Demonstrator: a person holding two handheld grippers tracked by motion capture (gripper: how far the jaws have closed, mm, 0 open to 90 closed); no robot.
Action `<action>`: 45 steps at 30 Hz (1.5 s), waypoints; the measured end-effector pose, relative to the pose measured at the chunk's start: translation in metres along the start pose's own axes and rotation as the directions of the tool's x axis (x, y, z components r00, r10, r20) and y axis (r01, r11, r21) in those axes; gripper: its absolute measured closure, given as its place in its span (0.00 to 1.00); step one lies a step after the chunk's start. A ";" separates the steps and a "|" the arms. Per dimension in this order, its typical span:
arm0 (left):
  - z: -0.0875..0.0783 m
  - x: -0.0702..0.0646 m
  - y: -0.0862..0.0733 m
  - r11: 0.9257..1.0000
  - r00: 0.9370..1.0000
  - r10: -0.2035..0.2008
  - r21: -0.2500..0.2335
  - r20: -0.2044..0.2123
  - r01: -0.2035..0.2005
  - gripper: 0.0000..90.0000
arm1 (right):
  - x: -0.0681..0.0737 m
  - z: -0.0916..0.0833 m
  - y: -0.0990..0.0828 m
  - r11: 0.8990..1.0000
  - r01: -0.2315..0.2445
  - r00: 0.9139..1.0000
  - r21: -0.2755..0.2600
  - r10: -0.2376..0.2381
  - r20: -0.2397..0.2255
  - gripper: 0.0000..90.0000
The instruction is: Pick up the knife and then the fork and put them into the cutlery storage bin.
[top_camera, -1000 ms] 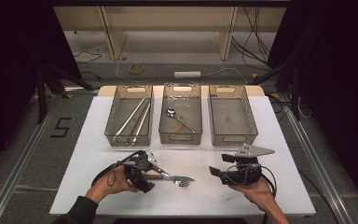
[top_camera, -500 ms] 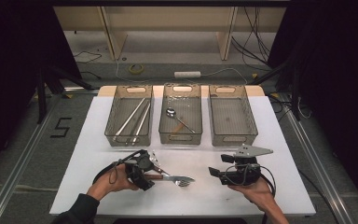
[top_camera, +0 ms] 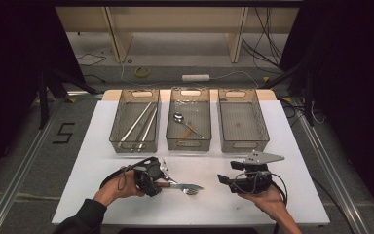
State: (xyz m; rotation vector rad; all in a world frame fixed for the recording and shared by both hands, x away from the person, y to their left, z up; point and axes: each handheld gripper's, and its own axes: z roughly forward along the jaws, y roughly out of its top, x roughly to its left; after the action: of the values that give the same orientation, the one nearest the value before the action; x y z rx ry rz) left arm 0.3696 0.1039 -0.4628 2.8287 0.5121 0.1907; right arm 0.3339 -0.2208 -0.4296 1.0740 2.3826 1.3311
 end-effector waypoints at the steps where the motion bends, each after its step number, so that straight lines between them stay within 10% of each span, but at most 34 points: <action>1: 0.000 0.000 0.001 1.000 1.000 0.007 0.005 0.004 -0.007 0.64 | 0.000 0.000 0.000 1.000 0.000 1.000 0.000 0.000 0.001 0.33; 14: 0.000 -0.004 0.003 0.996 0.996 0.087 0.020 0.035 -0.088 0.81 | 0.001 0.001 0.000 1.000 0.008 1.000 0.006 -0.008 0.004 0.33; 35: -0.007 -0.006 0.003 0.998 0.996 0.061 -0.029 0.061 -0.060 0.84 | 0.007 0.002 0.002 0.999 0.044 0.999 -0.001 -0.044 -0.014 0.34; 45: -0.018 -0.012 0.011 0.998 0.992 0.032 -0.066 0.125 -0.024 0.84 | 0.033 0.017 0.006 0.976 0.218 0.974 0.012 -0.217 -0.064 0.34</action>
State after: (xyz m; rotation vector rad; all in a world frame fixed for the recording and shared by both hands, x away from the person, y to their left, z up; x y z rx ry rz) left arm 0.3593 0.0941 -0.4435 2.7646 0.4306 0.0332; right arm 0.3218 -0.1851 -0.4297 0.7592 2.4780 1.2845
